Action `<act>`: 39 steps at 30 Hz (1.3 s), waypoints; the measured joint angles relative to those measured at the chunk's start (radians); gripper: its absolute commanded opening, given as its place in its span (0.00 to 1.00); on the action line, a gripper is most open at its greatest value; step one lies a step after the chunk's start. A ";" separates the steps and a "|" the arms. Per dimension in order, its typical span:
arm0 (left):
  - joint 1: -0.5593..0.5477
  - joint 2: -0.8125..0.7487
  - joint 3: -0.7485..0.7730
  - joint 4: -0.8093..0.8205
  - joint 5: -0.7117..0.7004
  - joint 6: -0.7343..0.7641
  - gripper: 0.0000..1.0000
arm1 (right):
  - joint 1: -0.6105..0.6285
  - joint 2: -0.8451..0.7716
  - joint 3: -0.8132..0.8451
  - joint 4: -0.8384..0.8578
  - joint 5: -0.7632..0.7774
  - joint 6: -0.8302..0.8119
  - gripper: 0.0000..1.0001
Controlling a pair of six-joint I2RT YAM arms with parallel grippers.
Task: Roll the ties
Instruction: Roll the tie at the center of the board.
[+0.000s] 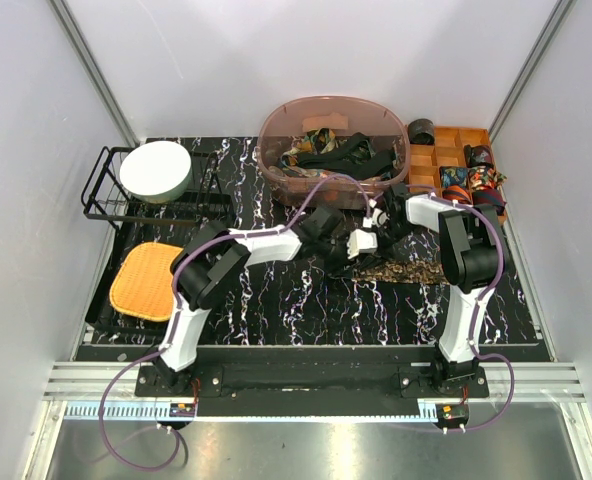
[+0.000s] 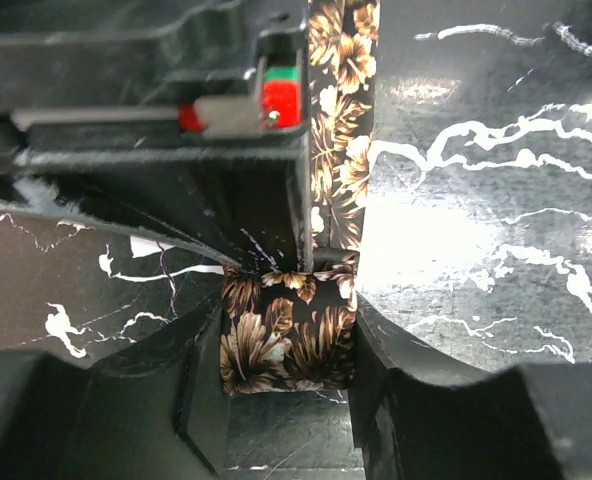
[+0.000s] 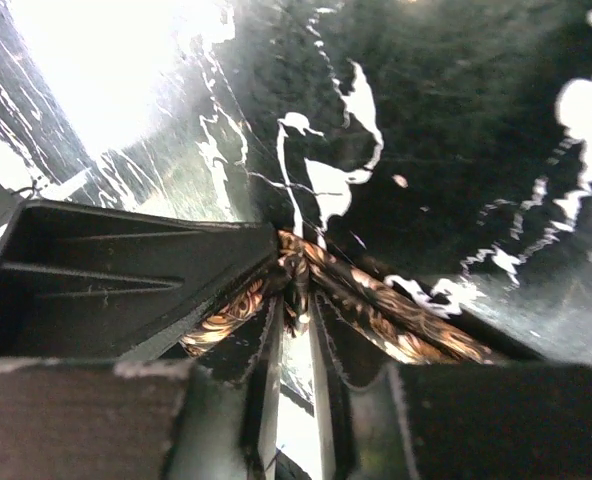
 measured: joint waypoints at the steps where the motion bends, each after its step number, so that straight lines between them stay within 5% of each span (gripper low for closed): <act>1: -0.008 0.008 0.039 -0.068 -0.024 0.026 0.08 | -0.008 0.000 0.002 -0.006 -0.002 -0.005 0.32; 13: -0.043 0.068 0.232 -0.356 -0.120 0.131 0.08 | -0.143 -0.016 -0.005 -0.031 -0.171 -0.088 0.50; 20: -0.047 0.075 0.253 -0.388 -0.133 0.138 0.09 | -0.108 -0.017 -0.050 0.003 -0.275 -0.087 0.31; 24: -0.047 0.076 0.259 -0.405 -0.139 0.140 0.09 | -0.095 -0.017 -0.056 0.013 -0.283 -0.084 0.33; 26: -0.048 0.076 0.259 -0.406 -0.140 0.140 0.09 | -0.095 -0.017 -0.056 0.013 -0.282 -0.084 0.19; 28: -0.048 0.076 0.259 -0.406 -0.140 0.139 0.15 | -0.095 -0.019 -0.057 0.014 -0.284 -0.085 0.01; 33: -0.048 0.071 0.249 -0.394 -0.138 0.136 0.50 | -0.095 -0.023 -0.057 0.011 -0.269 -0.078 0.00; 39: -0.021 0.031 0.133 -0.243 -0.068 0.099 0.64 | -0.090 -0.017 -0.050 -0.018 -0.183 -0.080 0.00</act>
